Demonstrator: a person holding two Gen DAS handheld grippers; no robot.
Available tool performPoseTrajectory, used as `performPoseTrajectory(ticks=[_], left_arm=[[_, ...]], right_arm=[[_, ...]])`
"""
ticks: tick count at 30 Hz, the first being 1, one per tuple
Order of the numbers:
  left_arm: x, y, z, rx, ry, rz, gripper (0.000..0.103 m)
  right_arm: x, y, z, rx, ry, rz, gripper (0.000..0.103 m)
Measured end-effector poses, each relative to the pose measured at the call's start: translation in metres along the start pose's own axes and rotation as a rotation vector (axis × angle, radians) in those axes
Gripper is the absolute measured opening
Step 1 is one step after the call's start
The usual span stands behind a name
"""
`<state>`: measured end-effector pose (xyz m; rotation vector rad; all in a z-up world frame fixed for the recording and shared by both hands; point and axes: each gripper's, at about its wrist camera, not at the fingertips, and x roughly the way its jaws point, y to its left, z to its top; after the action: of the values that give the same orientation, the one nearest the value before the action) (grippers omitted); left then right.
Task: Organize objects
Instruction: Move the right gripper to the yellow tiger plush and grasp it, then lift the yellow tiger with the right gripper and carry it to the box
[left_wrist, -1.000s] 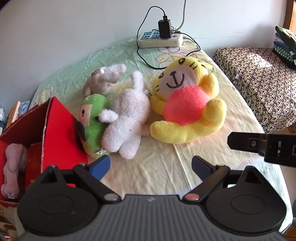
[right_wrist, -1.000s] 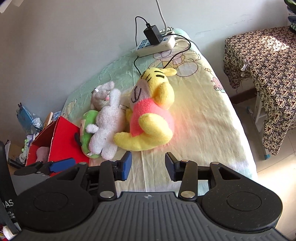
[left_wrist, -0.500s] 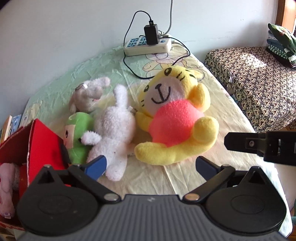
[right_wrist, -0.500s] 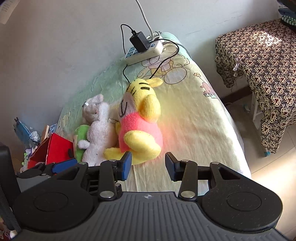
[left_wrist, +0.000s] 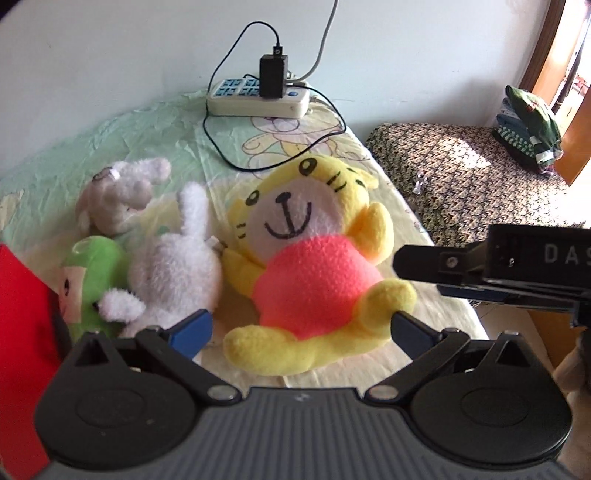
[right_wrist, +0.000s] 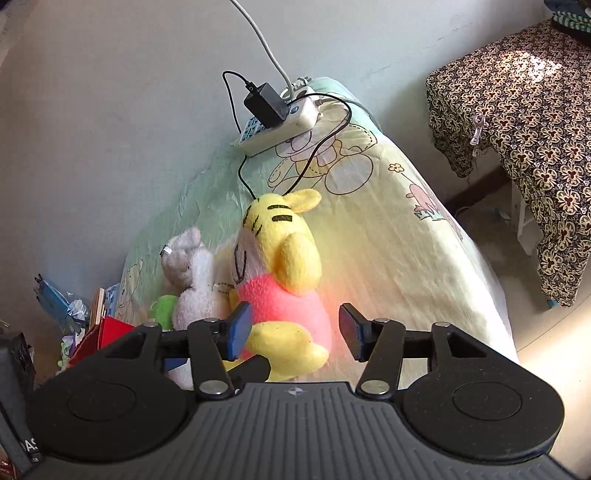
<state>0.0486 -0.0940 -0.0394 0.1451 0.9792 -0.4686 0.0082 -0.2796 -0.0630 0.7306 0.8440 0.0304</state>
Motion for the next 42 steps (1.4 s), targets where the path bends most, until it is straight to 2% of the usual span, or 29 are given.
performPoseTrajectory(ticks=[4, 11, 18, 21, 29, 42], left_arm=[[0.017, 0.000, 0.002, 0.010, 0.013, -0.074, 0.103], [0.044, 0.010, 0.005, -0.030, 0.068, -0.204, 0.103], [0.062, 0.015, 0.011, -0.039, 0.084, -0.245, 0.103], [0.067, 0.017, 0.013, -0.054, 0.088, -0.249, 0.103], [0.059, 0.015, 0.011, -0.060, 0.076, -0.266, 0.102], [-0.002, -0.008, -0.005, -0.013, -0.006, -0.281, 0.102]], right_arm=[[0.014, -0.005, 0.009, 0.017, -0.002, -0.005, 0.060], [0.045, -0.017, 0.019, 0.035, 0.035, -0.007, 0.064], [0.070, -0.023, 0.025, 0.075, 0.079, 0.075, 0.066], [0.077, -0.024, 0.023, 0.090, 0.104, 0.131, 0.057], [0.062, -0.023, 0.021, 0.094, 0.096, 0.169, 0.045], [0.000, -0.004, 0.004, 0.046, 0.010, 0.192, 0.044]])
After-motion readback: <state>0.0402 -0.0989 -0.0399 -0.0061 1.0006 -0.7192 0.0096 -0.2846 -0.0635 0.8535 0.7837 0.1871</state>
